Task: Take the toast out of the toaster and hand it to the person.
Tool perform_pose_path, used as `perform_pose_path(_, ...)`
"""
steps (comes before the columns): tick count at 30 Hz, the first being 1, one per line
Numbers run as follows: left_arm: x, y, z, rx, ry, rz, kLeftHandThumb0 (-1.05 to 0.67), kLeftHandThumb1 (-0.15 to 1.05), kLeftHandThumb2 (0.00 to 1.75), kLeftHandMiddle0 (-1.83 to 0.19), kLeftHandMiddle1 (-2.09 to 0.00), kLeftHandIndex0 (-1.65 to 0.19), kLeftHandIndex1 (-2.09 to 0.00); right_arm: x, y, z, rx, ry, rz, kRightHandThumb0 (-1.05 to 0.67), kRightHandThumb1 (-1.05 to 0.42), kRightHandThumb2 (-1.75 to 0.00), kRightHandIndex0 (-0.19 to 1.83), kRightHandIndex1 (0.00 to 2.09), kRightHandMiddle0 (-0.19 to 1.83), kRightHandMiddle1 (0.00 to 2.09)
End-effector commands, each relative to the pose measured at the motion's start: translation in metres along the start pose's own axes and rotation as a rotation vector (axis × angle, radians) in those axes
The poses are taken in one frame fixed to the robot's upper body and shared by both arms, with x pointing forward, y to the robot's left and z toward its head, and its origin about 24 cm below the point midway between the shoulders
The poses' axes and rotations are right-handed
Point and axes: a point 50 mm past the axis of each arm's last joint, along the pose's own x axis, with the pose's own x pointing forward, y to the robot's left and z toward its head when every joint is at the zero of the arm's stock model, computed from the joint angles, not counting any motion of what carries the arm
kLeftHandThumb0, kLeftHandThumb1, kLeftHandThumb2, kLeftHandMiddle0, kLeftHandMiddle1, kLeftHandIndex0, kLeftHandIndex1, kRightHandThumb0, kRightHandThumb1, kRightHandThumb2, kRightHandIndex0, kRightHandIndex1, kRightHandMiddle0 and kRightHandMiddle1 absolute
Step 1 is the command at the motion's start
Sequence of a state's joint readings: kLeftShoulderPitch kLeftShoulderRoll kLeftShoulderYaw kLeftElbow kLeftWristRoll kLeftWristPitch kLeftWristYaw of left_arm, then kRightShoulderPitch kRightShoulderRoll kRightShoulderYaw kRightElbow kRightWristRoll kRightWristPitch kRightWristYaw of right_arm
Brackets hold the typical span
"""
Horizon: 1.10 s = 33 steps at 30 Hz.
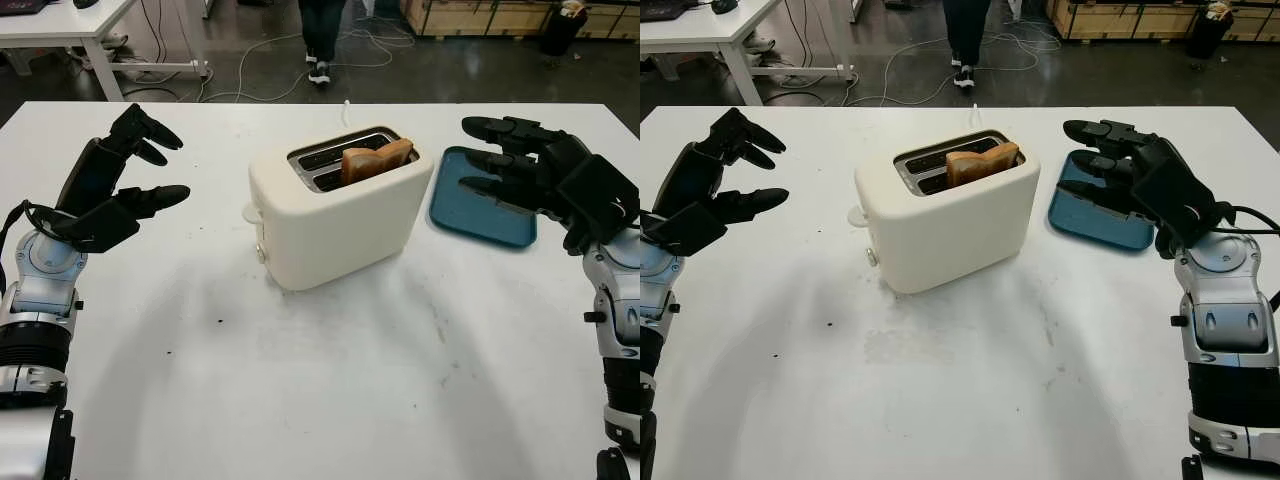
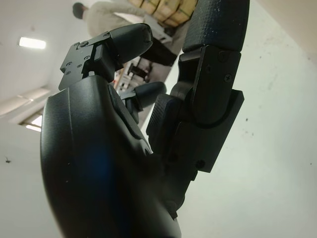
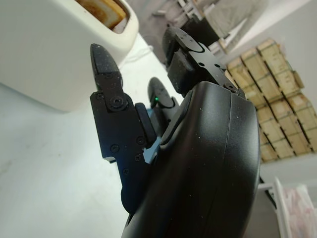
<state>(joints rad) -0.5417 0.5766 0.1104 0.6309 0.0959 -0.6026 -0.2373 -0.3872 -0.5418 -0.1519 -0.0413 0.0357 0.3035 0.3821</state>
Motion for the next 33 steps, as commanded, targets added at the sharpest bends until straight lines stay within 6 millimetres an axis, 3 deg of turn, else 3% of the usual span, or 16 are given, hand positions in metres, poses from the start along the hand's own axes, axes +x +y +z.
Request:
perform_pose_path(1, 0.003, 0.004, 0.004, 0.014, -0.021, 0.009, -1.05, 0.92, 0.18, -0.07, -1.63, -0.07, -1.53, 0.0, -0.004, 0.006, 0.004, -0.034, -0.007, -0.33, -0.87, 0.0, 0.55, 0.0, 0.51, 0.0)
perform_pose_path(6, 0.003, 0.004, 0.004, 0.004, -0.018, 0.011, -1.05, 0.92, 0.17, -0.07, -1.63, -0.08, -1.53, 0.007, -0.015, 0.025, -0.045, -0.088, -0.025, -0.32, -0.83, 0.0, 0.53, 0.01, 0.49, 0.01)
perform_pose_path(14, 0.003, 0.004, 0.004, 0.011, -0.014, 0.005, -1.05, 0.92, 0.17, -0.07, -1.63, -0.08, -1.53, 0.034, -0.036, 0.088, -0.246, -0.252, -0.037, -0.15, -0.72, 0.0, 0.67, 0.08, 0.62, 0.06)
perform_pose_path(20, 0.003, 0.005, 0.004, 0.023, -0.012, 0.007, -1.05, 0.92, 0.18, -0.06, -1.64, -0.07, -1.54, 0.056, -0.028, 0.14, -0.457, -0.373, 0.016, 0.02, -0.56, -0.01, 0.93, 0.22, 0.86, 0.17)
perform_pose_path(23, 0.002, 0.005, 0.004, 0.011, -0.015, 0.01, -1.05, 0.92, 0.17, -0.07, -1.64, -0.07, -1.54, 0.067, -0.019, 0.153, -0.504, -0.399, 0.056, 0.13, -0.51, -0.01, 1.01, 0.25, 0.93, 0.18)
perform_pose_path(29, 0.002, 0.006, 0.003, 0.025, -0.014, 0.007, -1.05, 0.92, 0.18, -0.05, -1.64, -0.07, -1.53, 0.089, -0.002, 0.155, -0.554, -0.367, 0.165, 0.01, -0.5, -0.01, 0.95, 0.23, 0.91, 0.14)
perform_pose_path(30, 0.002, 0.006, 0.003, 0.022, -0.014, 0.009, -1.05, 0.92, 0.18, -0.05, -1.64, -0.07, -1.53, 0.092, 0.001, 0.154, -0.593, -0.364, 0.172, -0.14, -0.5, -0.01, 0.97, 0.24, 0.92, 0.14)
perform_pose_path(33, 0.002, 0.006, 0.003, 0.017, -0.014, 0.012, -1.05, 0.92, 0.18, -0.06, -1.64, -0.07, -1.53, 0.099, 0.008, 0.146, -0.659, -0.353, 0.199, -0.35, -0.51, -0.01, 0.98, 0.26, 0.92, 0.13)
